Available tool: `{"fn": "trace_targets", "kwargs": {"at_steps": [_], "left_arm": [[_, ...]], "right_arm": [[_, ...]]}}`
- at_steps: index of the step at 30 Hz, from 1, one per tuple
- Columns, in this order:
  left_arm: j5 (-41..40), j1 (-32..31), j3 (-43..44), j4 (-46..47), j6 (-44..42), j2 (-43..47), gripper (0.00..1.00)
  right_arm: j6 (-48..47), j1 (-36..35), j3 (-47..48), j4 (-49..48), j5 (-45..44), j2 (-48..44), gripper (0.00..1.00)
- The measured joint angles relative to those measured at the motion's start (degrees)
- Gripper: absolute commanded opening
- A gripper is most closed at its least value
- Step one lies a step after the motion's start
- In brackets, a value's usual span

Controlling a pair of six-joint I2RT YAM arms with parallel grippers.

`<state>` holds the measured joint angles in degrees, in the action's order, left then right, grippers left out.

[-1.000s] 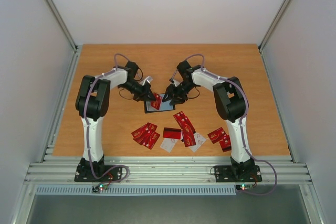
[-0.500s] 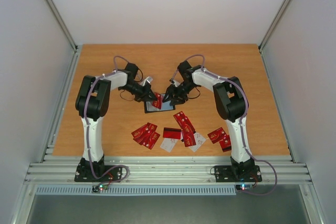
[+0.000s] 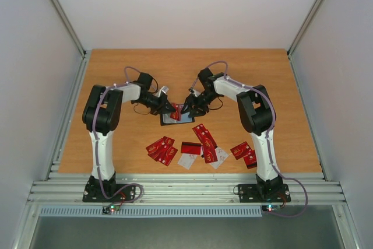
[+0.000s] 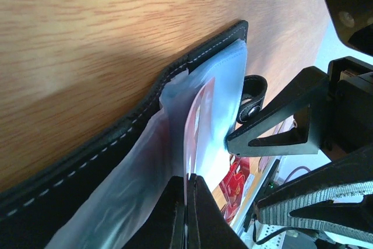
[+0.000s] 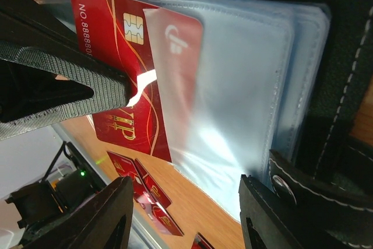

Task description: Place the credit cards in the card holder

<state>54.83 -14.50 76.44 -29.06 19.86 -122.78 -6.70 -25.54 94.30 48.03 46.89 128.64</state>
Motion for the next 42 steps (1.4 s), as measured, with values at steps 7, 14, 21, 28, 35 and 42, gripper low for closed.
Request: {"fn": "trace_targets", "kwargs": {"at_steps": [7, 14, 21, 28, 35, 42], "left_arm": [[-1.92, -1.16, -2.36, 3.65, 3.78, 1.88, 0.00], [-5.51, -2.75, -2.36, 3.69, 4.11, 3.06, 0.00], [-6.43, -3.04, -2.32, 3.65, 4.09, 3.10, 0.00], [-6.91, -3.37, -2.21, 3.63, 4.13, 3.17, 0.04], [-8.35, -4.09, -2.21, 3.78, 5.60, 3.39, 0.11], [-11.23, -5.20, -1.36, 2.64, 8.09, 3.39, 0.28]], "right_arm": [[0.44, 0.07, -0.02, -0.02, 0.07, -0.07, 0.51], [1.81, 0.04, -0.02, 0.24, -2.36, -0.79, 0.51], [1.90, 0.11, 0.04, 1.86, -7.93, -1.88, 0.51], [1.86, 0.11, -0.09, 2.12, -10.43, -2.51, 0.51], [1.99, 0.11, -1.60, 1.73, -10.21, -2.51, 0.50], [3.48, 0.42, -2.69, 0.22, -8.07, -2.62, 0.49]]}}
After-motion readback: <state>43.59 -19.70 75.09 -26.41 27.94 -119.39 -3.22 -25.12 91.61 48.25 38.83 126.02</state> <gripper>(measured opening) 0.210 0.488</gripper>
